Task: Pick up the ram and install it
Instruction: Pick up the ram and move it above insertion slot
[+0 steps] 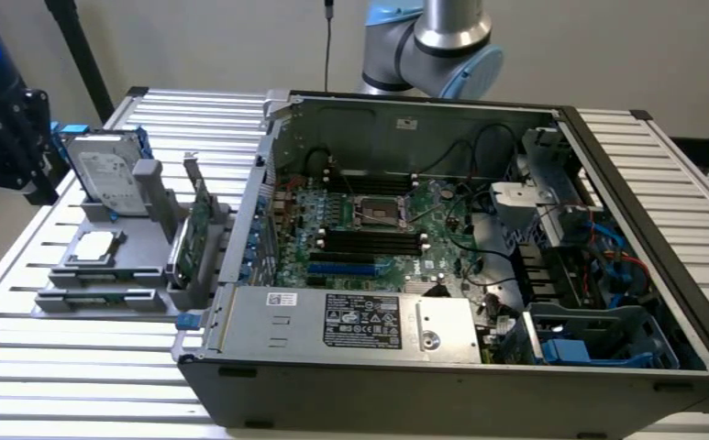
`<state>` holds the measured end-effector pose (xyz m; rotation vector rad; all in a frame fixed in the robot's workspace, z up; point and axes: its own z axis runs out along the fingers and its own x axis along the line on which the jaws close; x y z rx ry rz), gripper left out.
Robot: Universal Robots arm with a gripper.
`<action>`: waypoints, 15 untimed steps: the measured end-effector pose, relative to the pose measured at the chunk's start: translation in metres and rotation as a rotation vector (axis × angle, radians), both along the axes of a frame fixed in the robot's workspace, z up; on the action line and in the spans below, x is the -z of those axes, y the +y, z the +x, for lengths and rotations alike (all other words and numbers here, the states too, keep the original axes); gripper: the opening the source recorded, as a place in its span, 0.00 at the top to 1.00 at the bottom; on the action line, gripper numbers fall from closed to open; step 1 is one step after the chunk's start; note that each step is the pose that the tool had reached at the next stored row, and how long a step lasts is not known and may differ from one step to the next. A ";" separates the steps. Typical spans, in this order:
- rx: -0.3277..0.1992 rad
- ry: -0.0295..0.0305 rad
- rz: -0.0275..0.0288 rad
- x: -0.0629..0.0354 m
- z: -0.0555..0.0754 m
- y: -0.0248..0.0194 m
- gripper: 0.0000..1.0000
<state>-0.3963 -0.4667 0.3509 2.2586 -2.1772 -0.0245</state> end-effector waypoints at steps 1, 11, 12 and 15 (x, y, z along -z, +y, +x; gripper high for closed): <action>0.000 0.0001 -0.0001 0.0000 0.000 -0.0001 0.83; 0.000 0.0004 -0.0003 0.0140 0.001 -0.0091 0.58; 0.000 0.0004 -0.0003 0.0159 0.001 -0.0109 0.58; -0.001 0.0003 -0.0003 0.0213 0.001 -0.0135 0.58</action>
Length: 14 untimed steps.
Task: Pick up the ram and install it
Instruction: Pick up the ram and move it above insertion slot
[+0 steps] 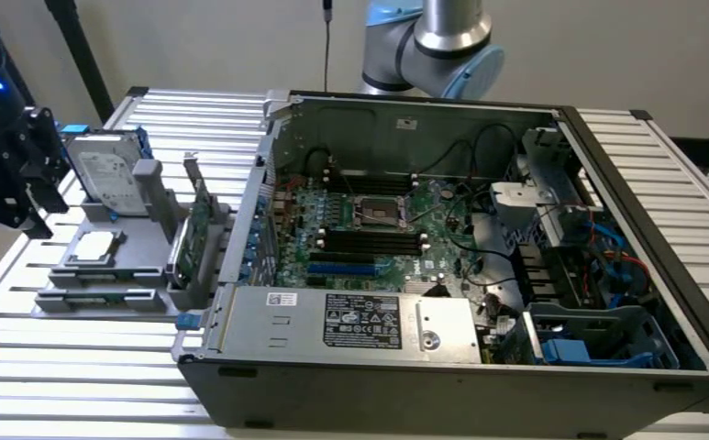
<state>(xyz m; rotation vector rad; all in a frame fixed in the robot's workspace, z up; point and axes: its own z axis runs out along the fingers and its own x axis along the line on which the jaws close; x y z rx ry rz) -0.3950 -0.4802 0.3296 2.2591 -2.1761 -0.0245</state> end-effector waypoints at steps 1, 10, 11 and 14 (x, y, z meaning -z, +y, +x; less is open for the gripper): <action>0.000 0.0000 0.0000 0.0018 0.000 0.0000 0.58; -0.019 0.0001 0.0000 0.0182 0.001 -0.0001 0.58; -0.021 0.0001 0.0000 0.0200 0.001 -0.0001 0.58; -0.028 0.0001 0.0000 0.0254 0.001 -0.0001 0.58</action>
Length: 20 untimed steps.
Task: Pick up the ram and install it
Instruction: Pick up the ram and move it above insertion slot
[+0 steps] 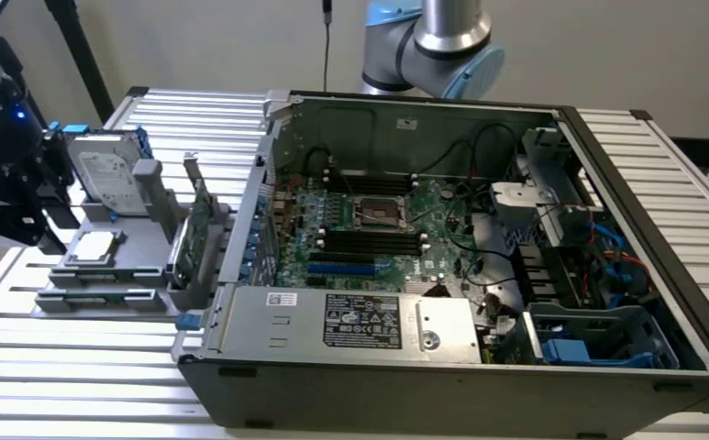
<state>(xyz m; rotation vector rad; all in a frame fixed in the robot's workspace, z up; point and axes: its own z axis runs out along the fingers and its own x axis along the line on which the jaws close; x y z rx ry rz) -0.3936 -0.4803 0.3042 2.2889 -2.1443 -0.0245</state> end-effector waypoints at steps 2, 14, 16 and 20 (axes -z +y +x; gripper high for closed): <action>-0.005 0.0000 0.0000 0.0037 0.000 0.0000 0.58; -0.019 0.0000 0.0000 0.0255 0.000 0.0000 0.58; -0.020 0.0000 0.0000 0.0292 0.000 0.0000 0.58; -0.021 -0.0001 0.0001 0.0364 0.000 0.0000 0.58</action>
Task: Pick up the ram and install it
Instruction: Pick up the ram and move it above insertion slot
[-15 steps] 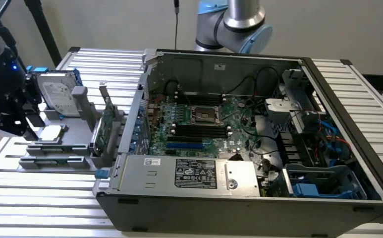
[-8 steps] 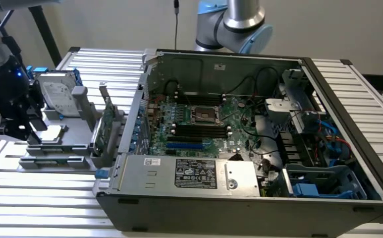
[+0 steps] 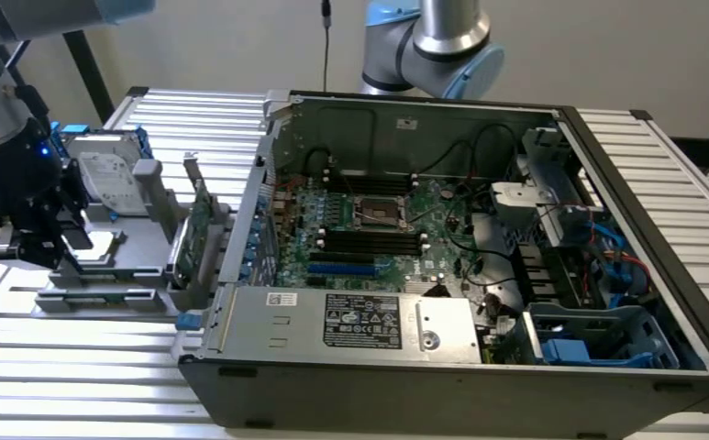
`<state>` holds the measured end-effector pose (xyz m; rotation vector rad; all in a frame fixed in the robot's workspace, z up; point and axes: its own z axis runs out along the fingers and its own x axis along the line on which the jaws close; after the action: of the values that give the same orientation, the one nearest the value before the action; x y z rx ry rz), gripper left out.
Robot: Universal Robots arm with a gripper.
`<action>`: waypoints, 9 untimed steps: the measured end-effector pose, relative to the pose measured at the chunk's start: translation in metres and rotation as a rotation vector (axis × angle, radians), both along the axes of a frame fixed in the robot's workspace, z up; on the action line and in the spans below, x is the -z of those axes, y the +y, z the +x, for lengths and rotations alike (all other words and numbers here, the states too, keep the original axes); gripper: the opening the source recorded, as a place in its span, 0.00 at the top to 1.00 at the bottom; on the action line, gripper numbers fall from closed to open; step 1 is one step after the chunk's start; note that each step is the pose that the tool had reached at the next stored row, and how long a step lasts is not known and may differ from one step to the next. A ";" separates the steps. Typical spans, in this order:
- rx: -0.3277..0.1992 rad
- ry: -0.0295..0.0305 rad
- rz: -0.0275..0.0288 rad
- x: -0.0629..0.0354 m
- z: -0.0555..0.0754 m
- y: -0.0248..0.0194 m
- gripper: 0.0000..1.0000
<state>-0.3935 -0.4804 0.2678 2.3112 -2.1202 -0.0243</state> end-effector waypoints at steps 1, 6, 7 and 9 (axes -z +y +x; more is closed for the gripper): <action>0.000 0.0001 0.0000 0.0018 0.000 0.0000 0.58; 0.000 0.0012 -0.0002 0.0024 0.000 0.0000 0.58; 0.000 0.0011 -0.0002 0.0024 0.000 0.0000 0.58; 0.000 0.0011 -0.0002 0.0024 0.000 0.0000 0.58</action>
<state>-0.3935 -0.4803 0.2654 2.3106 -2.1194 -0.0255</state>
